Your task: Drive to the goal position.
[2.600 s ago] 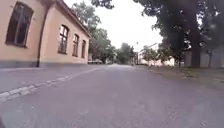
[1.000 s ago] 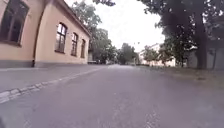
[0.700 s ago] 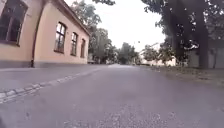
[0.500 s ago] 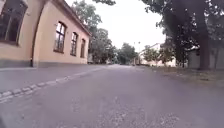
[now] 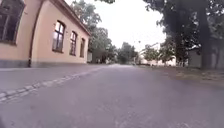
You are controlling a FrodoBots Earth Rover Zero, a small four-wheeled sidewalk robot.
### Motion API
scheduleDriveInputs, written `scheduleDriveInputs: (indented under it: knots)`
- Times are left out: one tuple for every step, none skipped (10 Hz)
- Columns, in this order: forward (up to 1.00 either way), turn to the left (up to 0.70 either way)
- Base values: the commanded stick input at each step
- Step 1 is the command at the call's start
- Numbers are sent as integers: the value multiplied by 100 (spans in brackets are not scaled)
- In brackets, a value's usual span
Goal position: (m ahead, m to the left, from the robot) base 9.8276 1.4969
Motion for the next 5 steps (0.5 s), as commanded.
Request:
scheduleDriveInputs:
  knots:
    - [45,0]
    - [45,0]
    - [45,0]
    - [45,0]
    - [45,0]
